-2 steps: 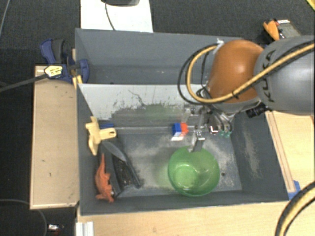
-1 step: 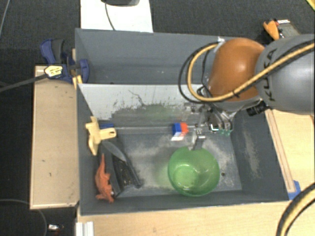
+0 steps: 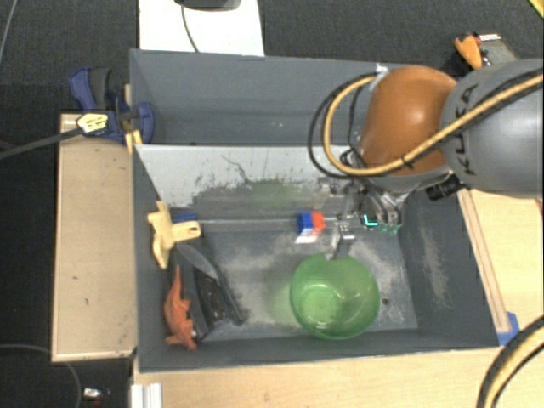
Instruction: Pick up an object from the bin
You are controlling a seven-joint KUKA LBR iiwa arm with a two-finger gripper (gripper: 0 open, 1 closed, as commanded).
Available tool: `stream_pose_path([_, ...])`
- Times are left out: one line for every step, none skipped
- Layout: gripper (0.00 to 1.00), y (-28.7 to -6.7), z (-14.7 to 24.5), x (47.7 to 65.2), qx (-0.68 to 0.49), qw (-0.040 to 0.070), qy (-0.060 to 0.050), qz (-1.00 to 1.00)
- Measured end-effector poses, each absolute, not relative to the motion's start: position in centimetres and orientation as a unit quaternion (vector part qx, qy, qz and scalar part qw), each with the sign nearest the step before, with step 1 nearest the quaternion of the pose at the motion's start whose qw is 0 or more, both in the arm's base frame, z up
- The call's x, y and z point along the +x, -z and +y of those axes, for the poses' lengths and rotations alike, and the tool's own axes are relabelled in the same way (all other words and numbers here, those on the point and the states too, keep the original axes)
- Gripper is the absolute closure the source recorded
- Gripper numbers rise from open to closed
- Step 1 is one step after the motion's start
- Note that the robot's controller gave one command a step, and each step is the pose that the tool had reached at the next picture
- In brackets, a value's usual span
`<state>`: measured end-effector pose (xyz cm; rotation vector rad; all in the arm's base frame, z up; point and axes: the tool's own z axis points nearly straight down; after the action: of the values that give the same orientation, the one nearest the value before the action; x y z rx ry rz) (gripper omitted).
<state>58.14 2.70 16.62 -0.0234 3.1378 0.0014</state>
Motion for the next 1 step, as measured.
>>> stream_pose_path([0.0,-16.62,2.69,58.14,-0.007,0.002,0.0,1.0])
